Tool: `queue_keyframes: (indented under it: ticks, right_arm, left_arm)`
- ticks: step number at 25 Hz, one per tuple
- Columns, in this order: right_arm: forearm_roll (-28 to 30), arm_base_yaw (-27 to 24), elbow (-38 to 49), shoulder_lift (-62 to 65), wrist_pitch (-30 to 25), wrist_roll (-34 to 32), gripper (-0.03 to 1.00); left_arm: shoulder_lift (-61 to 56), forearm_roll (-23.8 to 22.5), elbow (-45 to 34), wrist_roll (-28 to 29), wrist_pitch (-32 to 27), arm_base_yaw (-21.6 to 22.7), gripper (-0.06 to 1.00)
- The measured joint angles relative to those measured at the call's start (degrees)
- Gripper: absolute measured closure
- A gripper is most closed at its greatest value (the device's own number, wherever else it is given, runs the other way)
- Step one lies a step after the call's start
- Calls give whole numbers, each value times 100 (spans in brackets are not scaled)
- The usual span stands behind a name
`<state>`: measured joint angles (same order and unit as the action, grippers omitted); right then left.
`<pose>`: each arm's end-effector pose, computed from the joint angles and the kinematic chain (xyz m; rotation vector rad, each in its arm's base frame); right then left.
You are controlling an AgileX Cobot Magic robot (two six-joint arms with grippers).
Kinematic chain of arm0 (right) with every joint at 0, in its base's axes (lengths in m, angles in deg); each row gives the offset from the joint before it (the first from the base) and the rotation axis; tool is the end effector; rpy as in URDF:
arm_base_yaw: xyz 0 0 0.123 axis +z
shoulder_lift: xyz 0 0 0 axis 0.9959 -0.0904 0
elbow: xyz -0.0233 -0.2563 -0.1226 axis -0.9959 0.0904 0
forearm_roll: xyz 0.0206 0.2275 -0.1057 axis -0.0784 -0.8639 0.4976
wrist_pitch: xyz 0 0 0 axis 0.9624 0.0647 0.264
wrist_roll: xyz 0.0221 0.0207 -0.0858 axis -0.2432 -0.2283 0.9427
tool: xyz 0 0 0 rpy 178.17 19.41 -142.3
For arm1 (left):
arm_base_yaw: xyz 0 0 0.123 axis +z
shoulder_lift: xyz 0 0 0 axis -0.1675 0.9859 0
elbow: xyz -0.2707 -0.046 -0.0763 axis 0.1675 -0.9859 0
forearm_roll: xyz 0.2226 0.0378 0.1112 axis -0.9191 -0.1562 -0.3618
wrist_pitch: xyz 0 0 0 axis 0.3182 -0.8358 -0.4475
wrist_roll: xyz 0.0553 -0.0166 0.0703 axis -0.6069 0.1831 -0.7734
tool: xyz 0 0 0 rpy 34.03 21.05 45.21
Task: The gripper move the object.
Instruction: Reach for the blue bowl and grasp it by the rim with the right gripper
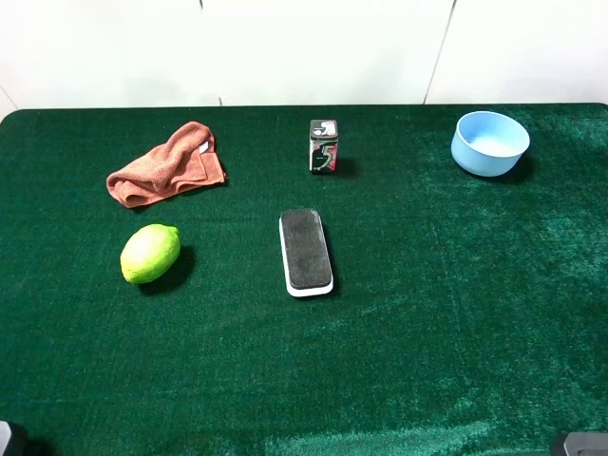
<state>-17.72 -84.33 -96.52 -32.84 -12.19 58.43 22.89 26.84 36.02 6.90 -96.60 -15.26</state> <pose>-0.0043 0.0001 0.2788 -0.0252 2.0083 -0.0051 -0.0062 0.0031 0.2788 0.1627 2.0222 0.0172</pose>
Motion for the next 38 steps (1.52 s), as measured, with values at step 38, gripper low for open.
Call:
queue_keyframes:
  ticks: [38]
  right_arm:
    - [0,0,-532,-1835,26,50,28]
  left_arm:
    - [0,0,0,0,0,0,-5]
